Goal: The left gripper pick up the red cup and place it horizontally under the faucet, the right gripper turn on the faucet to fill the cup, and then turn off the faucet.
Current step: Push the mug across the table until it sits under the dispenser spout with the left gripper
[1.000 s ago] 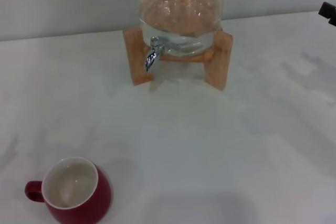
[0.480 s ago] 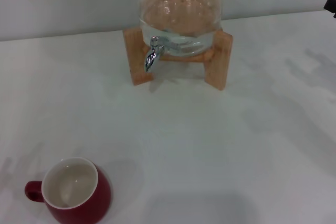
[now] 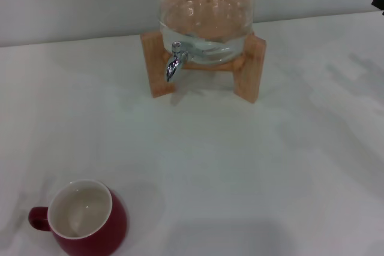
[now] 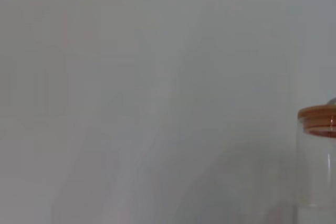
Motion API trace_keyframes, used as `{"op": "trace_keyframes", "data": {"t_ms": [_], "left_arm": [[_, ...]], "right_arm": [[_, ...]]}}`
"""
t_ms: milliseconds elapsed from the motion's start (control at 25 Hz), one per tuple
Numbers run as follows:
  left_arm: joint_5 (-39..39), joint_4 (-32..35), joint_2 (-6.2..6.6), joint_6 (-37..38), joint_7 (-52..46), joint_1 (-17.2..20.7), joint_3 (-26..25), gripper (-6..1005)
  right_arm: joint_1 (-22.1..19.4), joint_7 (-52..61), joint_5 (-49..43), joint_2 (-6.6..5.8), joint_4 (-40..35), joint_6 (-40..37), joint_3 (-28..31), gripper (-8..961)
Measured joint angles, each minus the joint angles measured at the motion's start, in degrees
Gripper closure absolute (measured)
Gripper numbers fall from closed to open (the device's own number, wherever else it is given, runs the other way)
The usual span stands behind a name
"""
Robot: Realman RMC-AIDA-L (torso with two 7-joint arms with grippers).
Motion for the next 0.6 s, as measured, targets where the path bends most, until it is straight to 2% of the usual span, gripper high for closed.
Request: {"op": "trace_keyframes", "data": {"t_ms": [240,600], "left_arm": [[0.0,-6.4,-0.03,-2.4,7.4,-0.3,0.0,147],[1.7,-11.1,-0.16,-2.7,9.2,-0.2,0.1,149]], "right_arm": [[0.2,0.0,-0.1,-0.06,0.2,-0.5,0.1,173],[0.1,0.0,-0.5,-0.17,0.2,-0.3,0.1,173]]}}
